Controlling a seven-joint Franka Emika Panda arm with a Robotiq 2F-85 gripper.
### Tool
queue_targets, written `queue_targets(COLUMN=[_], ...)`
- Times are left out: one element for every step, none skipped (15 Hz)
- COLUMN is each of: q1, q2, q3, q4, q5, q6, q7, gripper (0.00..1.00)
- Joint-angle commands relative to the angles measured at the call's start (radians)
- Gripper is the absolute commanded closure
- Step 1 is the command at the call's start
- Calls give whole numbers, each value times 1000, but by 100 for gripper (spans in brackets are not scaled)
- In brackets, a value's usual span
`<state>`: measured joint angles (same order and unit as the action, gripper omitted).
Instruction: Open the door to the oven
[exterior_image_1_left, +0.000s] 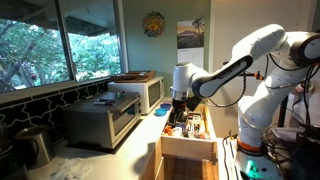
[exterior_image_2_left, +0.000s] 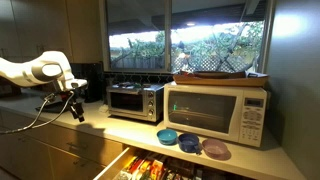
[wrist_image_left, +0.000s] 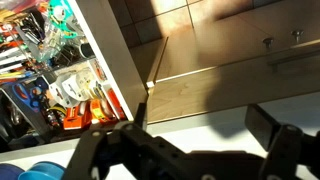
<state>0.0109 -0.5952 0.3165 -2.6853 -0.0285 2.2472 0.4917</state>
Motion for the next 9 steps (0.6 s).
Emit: queue_targets(q1=[12,12,12,6,-5,-23,-42,-57,-73], q2=[2,2,2,4,1,-8,-19,-29,-38], q3=[-12,-12,-12,-7,-1,-3,-3,-14,-20], q4=[2,2,2,4,4,3,0,-4,-5], q5=[-9,-9,-9,-22,-34,-26,-22,-20,-25], q6=[-3,-3,-3,-21,-23,-2,16,34,44], q7=[6,6,6,8,26,69,119,148,180], gripper=[0,0,0,0,0,0,0,0,0])
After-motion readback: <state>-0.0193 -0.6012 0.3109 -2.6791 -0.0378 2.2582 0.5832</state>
